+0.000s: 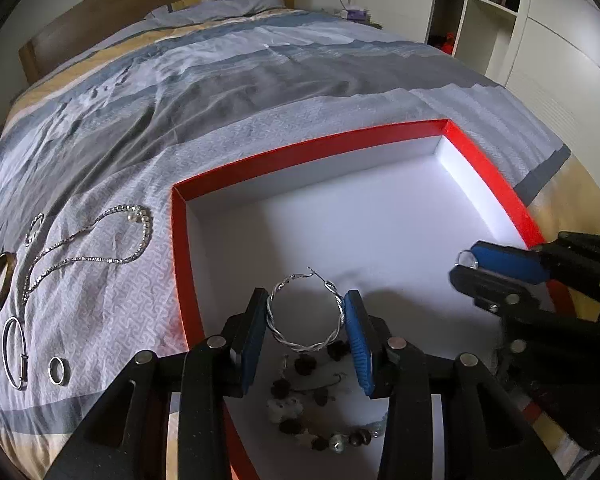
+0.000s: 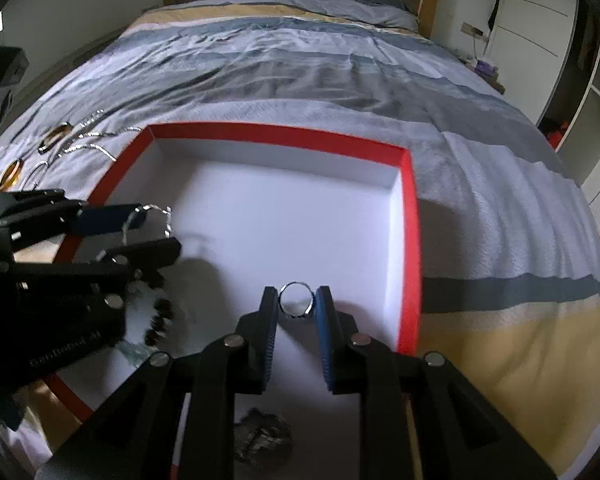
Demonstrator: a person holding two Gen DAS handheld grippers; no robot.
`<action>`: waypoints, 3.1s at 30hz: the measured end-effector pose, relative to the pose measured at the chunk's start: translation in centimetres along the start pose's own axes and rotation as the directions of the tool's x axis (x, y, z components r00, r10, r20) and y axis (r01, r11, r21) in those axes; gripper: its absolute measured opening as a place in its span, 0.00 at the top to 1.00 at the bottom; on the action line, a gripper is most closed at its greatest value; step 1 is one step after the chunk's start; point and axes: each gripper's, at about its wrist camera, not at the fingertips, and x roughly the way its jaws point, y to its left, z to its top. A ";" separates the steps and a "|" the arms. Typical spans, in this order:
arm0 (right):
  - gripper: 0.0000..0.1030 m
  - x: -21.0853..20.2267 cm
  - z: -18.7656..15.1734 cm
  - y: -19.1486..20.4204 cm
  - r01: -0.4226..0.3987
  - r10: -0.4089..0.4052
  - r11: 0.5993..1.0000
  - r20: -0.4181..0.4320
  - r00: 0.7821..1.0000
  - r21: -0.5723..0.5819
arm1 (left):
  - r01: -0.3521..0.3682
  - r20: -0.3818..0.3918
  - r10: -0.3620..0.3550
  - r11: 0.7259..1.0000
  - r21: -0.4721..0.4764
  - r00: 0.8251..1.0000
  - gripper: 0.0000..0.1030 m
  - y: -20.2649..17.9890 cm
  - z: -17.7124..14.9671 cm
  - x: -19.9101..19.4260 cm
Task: Organize jewelry
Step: 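Open both tools to drop the hoop and ring into the box, then withdraw both tools and move toward the silver cuff and chain, then grasp the silver cuff bangle with the left tool while the right tool grasps the chain necklace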
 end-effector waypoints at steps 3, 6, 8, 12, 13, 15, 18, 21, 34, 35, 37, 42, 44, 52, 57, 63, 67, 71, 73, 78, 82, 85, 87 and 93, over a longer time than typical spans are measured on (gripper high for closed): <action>0.67 -0.3 -0.2 -0.2 -0.007 0.007 1.000 0.000 1.000 -0.003 | 0.013 -0.004 -0.013 1.000 0.002 1.000 0.62 0.0 0.1 -0.2; 0.64 -1.2 -0.4 -0.3 -0.004 0.004 1.000 -0.001 1.000 -0.014 | 0.036 -0.013 -0.037 0.999 -0.024 0.999 0.62 0.3 0.3 -0.6; 0.63 -1.8 -0.7 -0.5 0.002 -0.002 1.000 0.002 1.000 -0.011 | 0.035 -0.004 -0.035 0.999 -0.033 0.999 0.62 0.4 0.1 -1.4; 0.63 -4.2 -1.3 -1.1 0.010 -0.010 1.000 0.016 1.000 0.012 | 0.080 0.006 -0.080 0.995 -0.055 0.997 0.62 0.6 -0.5 -3.8; 0.63 -4.9 -1.5 -1.2 0.006 -0.006 1.000 0.024 1.000 0.018 | 0.089 0.018 -0.088 0.994 -0.056 0.996 0.62 0.5 -0.7 -4.8; 0.64 -6.5 -1.8 -1.3 0.003 -0.004 1.000 0.039 0.999 0.028 | 0.092 0.044 -0.090 0.995 -0.043 0.995 0.62 0.1 -1.2 -6.8; 0.64 -9.2 -2.6 -1.1 -0.002 -0.001 0.999 0.062 0.998 0.043 | 0.070 0.063 -0.070 0.998 0.000 0.996 0.62 -0.9 -2.3 -9.7; 0.63 -11.9 -3.6 -0.8 -0.019 0.012 0.997 0.094 0.996 0.074 | 0.069 0.050 -0.071 0.997 0.036 0.996 0.61 -1.7 -3.6 -12.2; 0.63 -21.7 -8.1 2.9 -0.050 0.031 0.994 0.187 0.982 0.098 | 0.017 0.130 -0.024 0.998 0.052 0.991 0.37 -2.9 -10.9 -23.0; 0.63 -22.5 -8.3 3.3 -0.051 0.032 0.995 0.197 0.980 0.091 | 0.009 0.136 -0.014 0.999 0.043 0.991 0.37 -2.5 -11.5 -23.8; 0.63 -23.7 -8.4 4.2 -0.053 0.036 0.996 0.213 0.976 0.077 | -0.002 0.143 -0.001 1.000 0.022 0.990 0.36 -1.7 -12.2 -24.8; 0.64 -26.9 -9.0 6.6 -0.067 0.056 0.997 0.261 0.964 0.034 | -0.053 0.170 0.060 0.997 -0.047 0.984 0.36 1.0 -14.4 -27.6; 0.64 -27.9 -9.2 7.6 -0.074 0.066 0.997 0.278 0.958 0.018 | -0.080 0.188 0.093 0.994 -0.072 0.978 0.36 2.1 -15.4 -28.8; 0.64 -29.9 -9.2 11.1 -0.117 0.123 0.992 0.315 0.941 -0.038 | -0.163 0.192 0.202 0.966 -0.200 0.960 0.36 8.3 -19.5 -32.0; 0.64 -28.6 -8.6 13.0 -0.145 0.159 0.987 0.297 0.942 -0.070 | -0.189 0.163 0.240 0.942 -0.277 0.957 0.36 12.4 -21.2 -31.6; 0.64 -24.7 -7.0 14.7 -0.186 0.205 0.977 0.239 0.949 -0.099 | -0.195 0.123 0.252 0.915 -0.352 0.960 0.36 16.5 -22.0 -29.4; 0.64 -21.6 -5.8 15.4 -0.210 0.229 0.971 0.195 0.954 -0.110 | -0.193 0.106 0.251 0.903 -0.384 0.962 0.36 18.7 -21.7 -27.4; 0.64 -18.8 -4.3 16.2 -0.227 0.244 0.966 0.156 0.957 -0.121 | -0.183 0.097 0.240 0.898 -0.399 0.966 0.37 20.6 -20.8 -25.1; 0.64 -17.5 -3.5 16.4 -0.233 0.250 0.964 0.140 0.958 -0.125 | -0.173 0.093 0.228 0.901 -0.398 0.969 0.38 21.3 -20.2 -24.0; 0.64 -13.8 -0.8 17.2 -0.243 0.258 0.959 0.096 0.961 -0.146 | -0.145 0.073 0.189 0.906 -0.399 0.979 0.40 23.3 -18.2 -20.6; 0.64 -10.5 1.9 17.7 -0.255 0.268 0.955 0.071 0.961 -0.150 | -0.130 0.062 0.168 0.909 -0.397 0.984 0.41 25.1 -16.5 -17.9; 0.63 -8.0 4.1 18.1 -0.263 0.275 0.950 0.051 0.960 -0.169 | -0.120 0.055 0.153 0.914 -0.388 0.987 0.42 26.0 -15.0 -16.1; 0.63 -6.0 5.9 18.4 -0.280 0.290 0.943 0.035 0.956 -0.179 | -0.106 0.049 0.135 0.918 -0.382 0.990 0.48 26.6 -13.8 -14.6; 0.57 -0.5 10.1 18.9 -0.286 0.292 0.938 0.002 0.956 -0.195 | -0.085 0.028 0.102 0.926 -0.369 0.994 0.55 28.2 -11.3 -10.7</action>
